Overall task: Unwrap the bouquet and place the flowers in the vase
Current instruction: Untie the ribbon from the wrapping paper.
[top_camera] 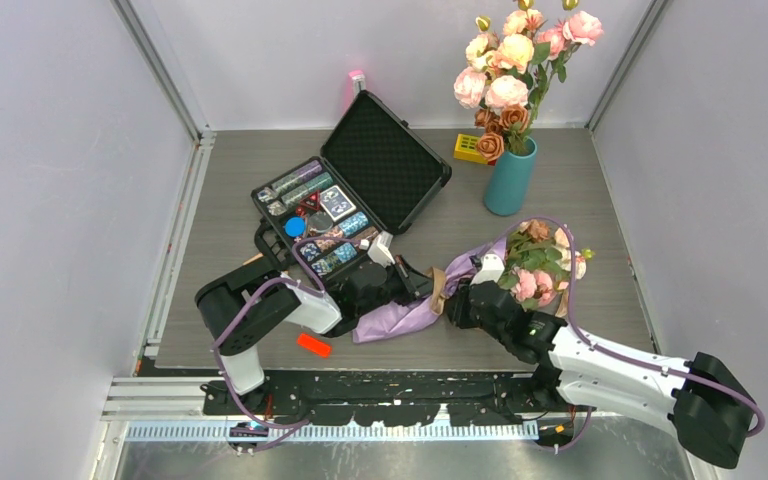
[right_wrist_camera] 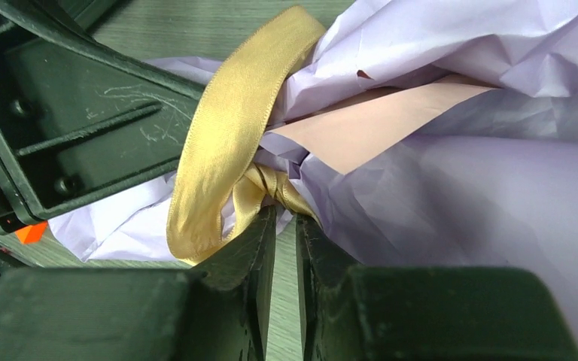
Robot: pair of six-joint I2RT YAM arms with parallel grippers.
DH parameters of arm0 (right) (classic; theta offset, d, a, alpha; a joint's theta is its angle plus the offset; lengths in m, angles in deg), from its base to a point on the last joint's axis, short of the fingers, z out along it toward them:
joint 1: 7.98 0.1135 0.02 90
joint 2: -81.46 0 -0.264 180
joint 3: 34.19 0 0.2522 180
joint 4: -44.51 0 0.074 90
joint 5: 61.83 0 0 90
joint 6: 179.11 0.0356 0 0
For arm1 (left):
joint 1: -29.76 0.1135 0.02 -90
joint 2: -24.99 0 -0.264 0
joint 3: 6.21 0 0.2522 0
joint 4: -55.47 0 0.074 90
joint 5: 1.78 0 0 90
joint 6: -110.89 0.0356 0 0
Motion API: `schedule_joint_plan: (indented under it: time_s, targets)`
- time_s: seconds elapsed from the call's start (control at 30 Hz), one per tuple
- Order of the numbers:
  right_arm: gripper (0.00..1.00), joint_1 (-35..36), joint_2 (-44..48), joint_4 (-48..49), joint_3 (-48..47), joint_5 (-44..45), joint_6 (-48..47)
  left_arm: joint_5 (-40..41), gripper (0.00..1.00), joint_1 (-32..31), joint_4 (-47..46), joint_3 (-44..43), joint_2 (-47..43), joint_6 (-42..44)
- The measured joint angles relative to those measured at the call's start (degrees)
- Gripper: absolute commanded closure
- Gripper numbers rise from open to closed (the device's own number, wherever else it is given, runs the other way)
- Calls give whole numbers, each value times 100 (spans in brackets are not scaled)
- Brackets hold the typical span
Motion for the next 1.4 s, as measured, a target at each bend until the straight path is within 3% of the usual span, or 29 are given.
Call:
schedule_joint_plan:
  time_s: [0.5,0.57,0.77,1.0,1.4]
  targets:
    - [72,7,-407,555,4,426,-4,-133,100,28,4,-22,0,0]
    - [75,7,-529,645,7,490,-11,-146,100,28,7,-22,0,0]
    - [99,7,-927,876,7,592,-26,-151,100,28,24,-22,0,0]
    - [100,11,-879,831,7,656,52,-186,100,177,72,-22,-24,7]
    - [100,15,345,-249,304,765,662,-232,100,627,745,-22,-822,330]
